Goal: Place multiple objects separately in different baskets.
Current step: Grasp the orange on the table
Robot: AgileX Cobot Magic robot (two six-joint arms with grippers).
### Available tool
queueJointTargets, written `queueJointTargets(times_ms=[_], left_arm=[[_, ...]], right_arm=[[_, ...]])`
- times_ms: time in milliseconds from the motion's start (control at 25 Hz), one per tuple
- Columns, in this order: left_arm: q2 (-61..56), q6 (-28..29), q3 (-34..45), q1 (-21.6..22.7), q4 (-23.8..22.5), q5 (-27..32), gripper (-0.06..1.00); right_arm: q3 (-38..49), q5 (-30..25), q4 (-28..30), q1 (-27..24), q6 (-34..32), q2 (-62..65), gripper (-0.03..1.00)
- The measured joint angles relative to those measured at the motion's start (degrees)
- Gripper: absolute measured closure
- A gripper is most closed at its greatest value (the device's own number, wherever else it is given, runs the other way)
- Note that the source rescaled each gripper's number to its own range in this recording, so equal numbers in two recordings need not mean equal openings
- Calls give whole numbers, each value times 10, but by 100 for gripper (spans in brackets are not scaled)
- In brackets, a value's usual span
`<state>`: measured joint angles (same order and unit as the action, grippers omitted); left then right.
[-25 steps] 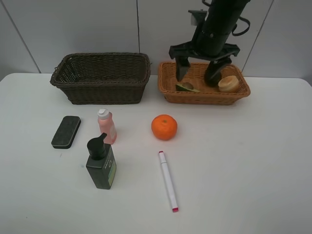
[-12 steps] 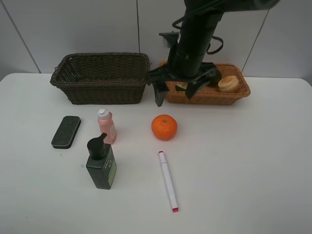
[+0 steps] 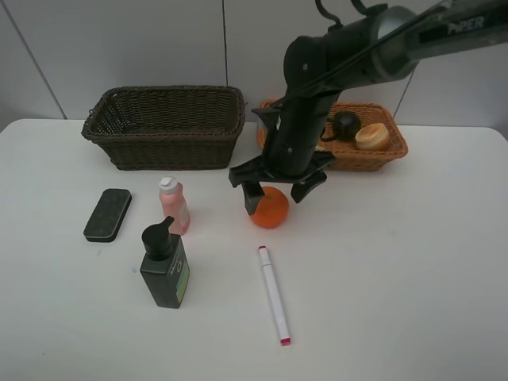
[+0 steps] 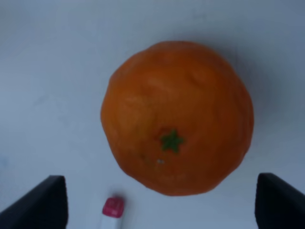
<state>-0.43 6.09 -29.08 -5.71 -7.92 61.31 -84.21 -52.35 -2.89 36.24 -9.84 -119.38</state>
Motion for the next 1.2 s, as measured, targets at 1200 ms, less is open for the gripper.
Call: queueJointTargets(times_ms=[1200], left_arm=[[0,0,0,0,0,0,-5]], right_arm=[[1,90,13,0,0,-67,-1]])
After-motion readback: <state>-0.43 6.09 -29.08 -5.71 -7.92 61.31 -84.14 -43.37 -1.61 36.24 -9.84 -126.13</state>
